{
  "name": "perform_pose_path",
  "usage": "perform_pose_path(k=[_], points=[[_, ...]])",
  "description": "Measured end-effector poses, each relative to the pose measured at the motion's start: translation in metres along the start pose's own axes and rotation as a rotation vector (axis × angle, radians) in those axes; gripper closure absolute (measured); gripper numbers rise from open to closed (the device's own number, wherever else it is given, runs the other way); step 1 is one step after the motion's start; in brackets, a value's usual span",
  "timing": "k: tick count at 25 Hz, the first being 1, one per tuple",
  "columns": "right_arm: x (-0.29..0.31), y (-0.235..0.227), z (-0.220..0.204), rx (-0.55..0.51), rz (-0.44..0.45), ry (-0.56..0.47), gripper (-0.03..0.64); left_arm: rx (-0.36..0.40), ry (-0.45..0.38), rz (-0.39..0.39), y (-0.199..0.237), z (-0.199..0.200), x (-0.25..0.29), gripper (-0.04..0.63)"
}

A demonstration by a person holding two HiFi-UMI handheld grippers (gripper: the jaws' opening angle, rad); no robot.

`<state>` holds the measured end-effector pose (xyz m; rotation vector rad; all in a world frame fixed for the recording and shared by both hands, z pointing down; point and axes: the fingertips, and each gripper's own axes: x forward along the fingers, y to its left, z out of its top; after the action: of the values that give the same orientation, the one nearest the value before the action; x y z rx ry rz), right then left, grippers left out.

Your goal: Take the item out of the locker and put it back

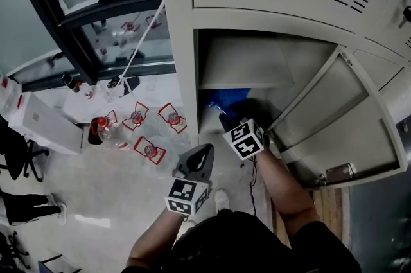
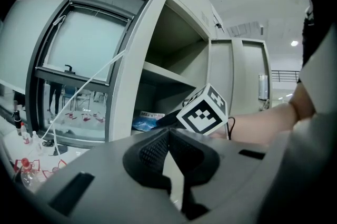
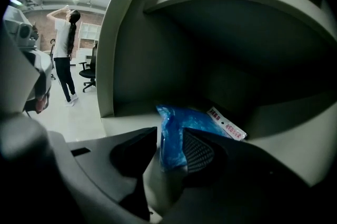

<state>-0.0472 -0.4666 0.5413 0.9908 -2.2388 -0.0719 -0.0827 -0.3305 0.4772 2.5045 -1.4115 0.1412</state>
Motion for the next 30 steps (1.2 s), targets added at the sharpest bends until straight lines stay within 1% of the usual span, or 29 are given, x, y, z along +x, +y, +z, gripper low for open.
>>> perform_pose_path(k=[6,8,11,13,14,18,23,30], points=[[-0.023,0.005,0.010,0.023,-0.045,-0.042,0.468,0.017,-0.015,-0.007,-0.006,0.007,-0.019,0.591],[-0.033,0.008,0.013,0.033,-0.063,-0.063,0.481,0.023,-0.018,-0.010,-0.008,0.008,-0.027,0.591],[-0.051,0.016,0.015,0.043,-0.083,-0.084,0.537,0.028,-0.022,-0.016,-0.013,0.008,-0.040,0.591],[-0.063,0.023,0.017,0.059,-0.097,-0.102,0.602,0.033,-0.027,-0.022,-0.016,0.009,-0.050,0.591],[-0.069,0.027,0.018,0.072,-0.101,-0.112,0.609,0.036,-0.029,-0.025,-0.017,0.010,-0.055,0.591],[-0.092,0.047,0.022,0.137,-0.095,-0.145,0.615,0.044,-0.030,-0.036,-0.019,0.011,-0.076,0.591],[-0.127,0.073,0.022,0.206,-0.115,-0.178,0.615,0.050,-0.030,-0.063,-0.024,0.008,-0.104,0.591],[-0.174,0.121,0.023,0.256,-0.131,-0.208,0.615,0.051,-0.015,-0.097,-0.028,-0.006,-0.140,0.591]])
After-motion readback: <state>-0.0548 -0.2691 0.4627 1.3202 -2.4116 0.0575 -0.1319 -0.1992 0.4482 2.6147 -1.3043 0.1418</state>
